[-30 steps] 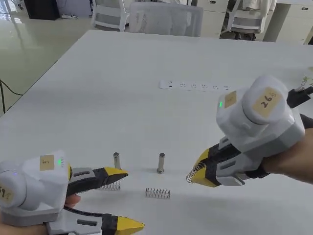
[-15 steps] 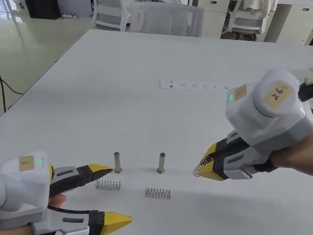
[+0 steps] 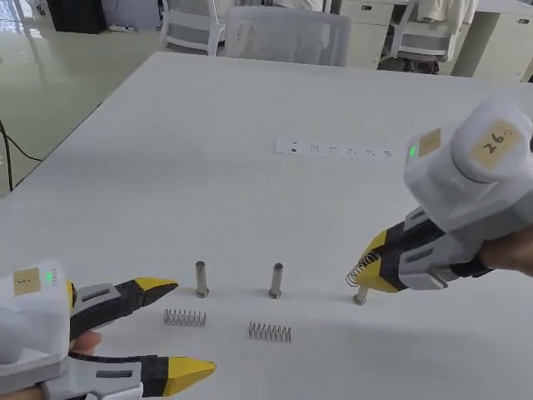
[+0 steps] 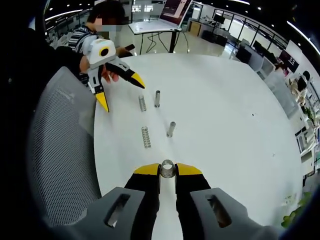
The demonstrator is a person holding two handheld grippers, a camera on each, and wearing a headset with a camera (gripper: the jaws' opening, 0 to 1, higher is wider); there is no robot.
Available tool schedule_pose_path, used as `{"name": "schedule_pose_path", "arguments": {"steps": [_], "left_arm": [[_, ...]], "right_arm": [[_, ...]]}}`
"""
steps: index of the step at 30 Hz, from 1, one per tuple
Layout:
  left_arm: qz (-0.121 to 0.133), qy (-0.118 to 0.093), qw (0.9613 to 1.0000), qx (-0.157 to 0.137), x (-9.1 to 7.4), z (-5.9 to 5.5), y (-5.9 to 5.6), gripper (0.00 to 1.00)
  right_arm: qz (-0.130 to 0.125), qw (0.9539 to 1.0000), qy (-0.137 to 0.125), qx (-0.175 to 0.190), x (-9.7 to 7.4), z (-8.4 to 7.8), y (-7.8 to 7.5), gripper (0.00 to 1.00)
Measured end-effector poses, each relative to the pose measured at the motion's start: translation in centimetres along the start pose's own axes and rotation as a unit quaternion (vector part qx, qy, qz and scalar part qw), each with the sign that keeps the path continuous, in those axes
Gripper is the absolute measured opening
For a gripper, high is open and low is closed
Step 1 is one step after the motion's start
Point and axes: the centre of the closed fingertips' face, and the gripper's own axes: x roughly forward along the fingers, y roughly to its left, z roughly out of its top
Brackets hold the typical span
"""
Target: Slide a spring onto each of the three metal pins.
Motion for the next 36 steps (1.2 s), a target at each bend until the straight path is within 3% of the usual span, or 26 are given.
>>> {"name": "schedule_pose_path", "arguments": {"steps": [8,12,16,36], "left_arm": [[0.011,-0.004,0.9999,-0.005,-0.4,-0.1,0.2,0.66],[0.015,-0.004,0.9999,-0.006,-0.5,-0.3,0.4,0.67],[0.018,-0.005,0.9998,-0.006,-0.6,-0.3,0.6,0.68],[0.022,-0.005,0.9997,-0.008,-0.5,-0.6,0.6,0.69]], "right_arm": [[-0.014,0.9996,0.025,-0.003,-0.5,-0.7,-1.9,0.08],[-0.016,0.9984,0.054,-0.005,-0.1,-1.8,-2.8,0.08],[-0.018,0.9976,0.067,-0.006,0.3,-2.4,-3.7,0.08],[0.003,0.9958,0.091,-0.004,2.3,-3.7,-4.1,0.08]]}}
